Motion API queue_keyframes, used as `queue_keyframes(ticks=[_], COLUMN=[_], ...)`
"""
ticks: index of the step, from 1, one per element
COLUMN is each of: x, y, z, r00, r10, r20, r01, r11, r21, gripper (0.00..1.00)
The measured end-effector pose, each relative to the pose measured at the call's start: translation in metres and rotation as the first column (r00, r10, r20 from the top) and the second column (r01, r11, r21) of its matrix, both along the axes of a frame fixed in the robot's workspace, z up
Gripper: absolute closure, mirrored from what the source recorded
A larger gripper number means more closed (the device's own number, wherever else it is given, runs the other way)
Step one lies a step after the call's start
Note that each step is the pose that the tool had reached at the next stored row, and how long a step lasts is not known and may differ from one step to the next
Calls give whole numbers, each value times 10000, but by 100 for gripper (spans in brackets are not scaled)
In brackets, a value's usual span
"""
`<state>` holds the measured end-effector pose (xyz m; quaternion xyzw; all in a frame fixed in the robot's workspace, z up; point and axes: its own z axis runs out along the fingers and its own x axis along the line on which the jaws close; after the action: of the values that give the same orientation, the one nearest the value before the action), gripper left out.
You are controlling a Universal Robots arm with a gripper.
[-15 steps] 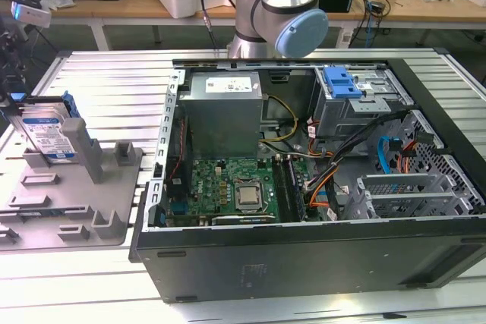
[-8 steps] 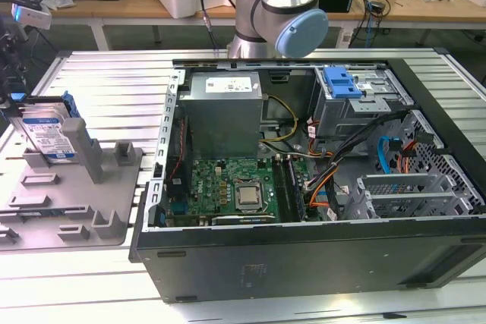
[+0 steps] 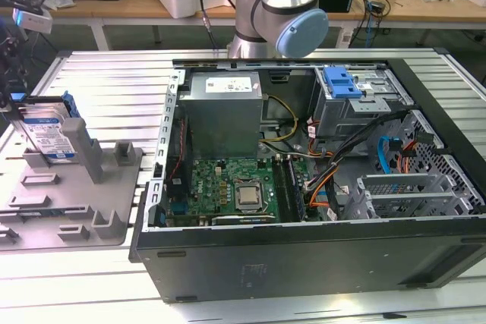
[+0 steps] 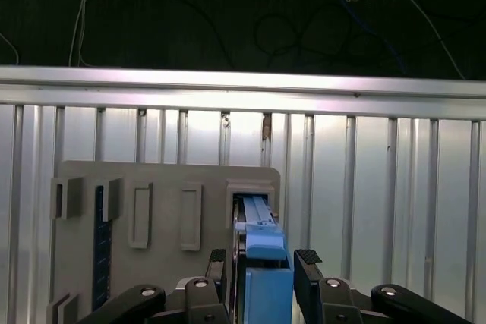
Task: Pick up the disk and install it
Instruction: 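Pick up the disk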
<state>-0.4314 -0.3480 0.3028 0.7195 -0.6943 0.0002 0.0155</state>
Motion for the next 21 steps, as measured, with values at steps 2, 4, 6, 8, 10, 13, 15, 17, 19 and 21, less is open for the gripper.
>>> queue_keyframes(ticks=[2,4,6,8,10,13,15,17,19,21], x=[0,0,0,0,0,0,0,0,0,0], y=[-3,-3,-3,-3,-3,-3,-3,-3,-3,-3], z=[-13,-15,-15,-15,-16,-16,-17,-18,-19,-20], r00=[10000,10000,10000,10000,10000,10000,10000,10000,10000,10000], r10=[0,0,0,0,0,0,0,0,0,0], r20=[0,0,-1,-1,0,0,0,0,0,0], r01=[0,0,0,0,0,0,0,0,0,0], r11=[10000,10000,10000,10000,10000,10000,10000,10000,10000,10000], r21=[6,12,12,12,12,12,12,11,12,12], gripper=[52,52,52,52,52,52,53,60,60,60])
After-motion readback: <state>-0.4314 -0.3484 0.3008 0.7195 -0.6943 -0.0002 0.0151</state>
